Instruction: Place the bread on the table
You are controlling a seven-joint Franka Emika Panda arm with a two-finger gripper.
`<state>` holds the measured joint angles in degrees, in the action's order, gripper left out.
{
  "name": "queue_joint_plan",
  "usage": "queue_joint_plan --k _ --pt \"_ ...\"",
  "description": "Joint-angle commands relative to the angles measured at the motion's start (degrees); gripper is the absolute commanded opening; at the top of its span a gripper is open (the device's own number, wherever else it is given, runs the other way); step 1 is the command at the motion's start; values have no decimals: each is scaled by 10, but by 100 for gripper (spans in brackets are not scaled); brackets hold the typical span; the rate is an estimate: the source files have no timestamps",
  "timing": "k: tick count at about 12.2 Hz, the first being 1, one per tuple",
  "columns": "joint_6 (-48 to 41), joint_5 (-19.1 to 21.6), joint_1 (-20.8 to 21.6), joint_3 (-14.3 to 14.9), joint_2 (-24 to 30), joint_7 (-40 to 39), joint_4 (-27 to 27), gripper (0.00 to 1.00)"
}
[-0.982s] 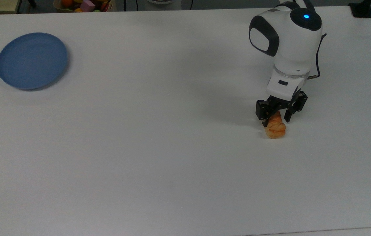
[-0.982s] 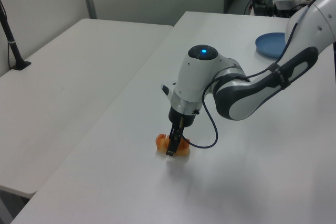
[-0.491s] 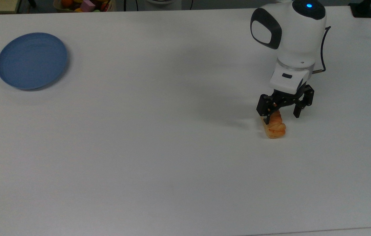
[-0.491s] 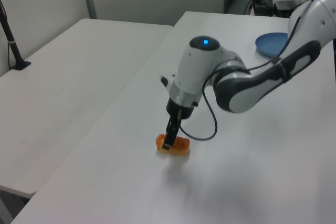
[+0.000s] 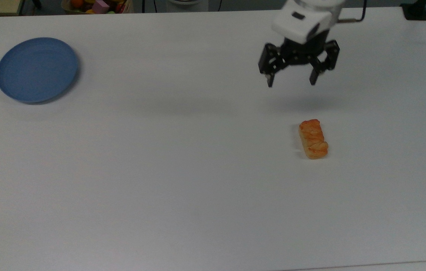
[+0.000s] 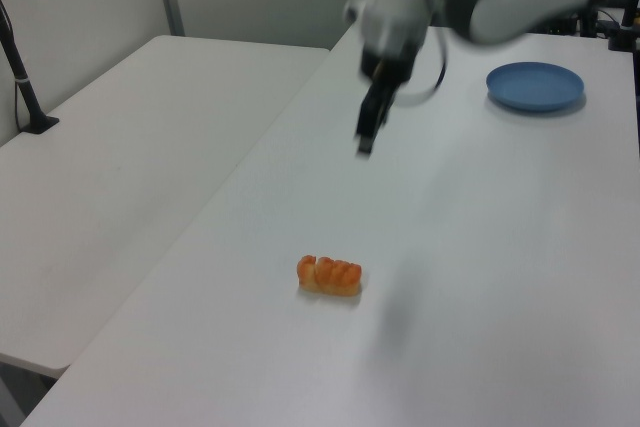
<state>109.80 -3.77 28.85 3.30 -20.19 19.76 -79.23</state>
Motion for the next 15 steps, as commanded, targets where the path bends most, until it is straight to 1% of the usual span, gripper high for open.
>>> queue_joint_plan --k 1,2,4,5,6,7,8,10,12,15 --pt "-104 42 -55 -3 131 10 -70 100" --pt "-133 52 -77 -3 158 10 -79 100" --pt "-155 56 -119 -4 216 5 -120 100" --pt "-174 56 -139 -7 230 2 -128 100" --pt "-201 56 -167 -15 237 0 -128 100" --pt "-210 57 -196 -28 243 -7 -130 100" --pt "-209 58 -215 -32 244 -19 -132 100" --pt "-202 58 -223 -32 241 -56 -141 100" --pt "-147 57 -223 -32 226 -112 -151 100" --pt "-102 58 -224 -26 204 -220 -146 100"
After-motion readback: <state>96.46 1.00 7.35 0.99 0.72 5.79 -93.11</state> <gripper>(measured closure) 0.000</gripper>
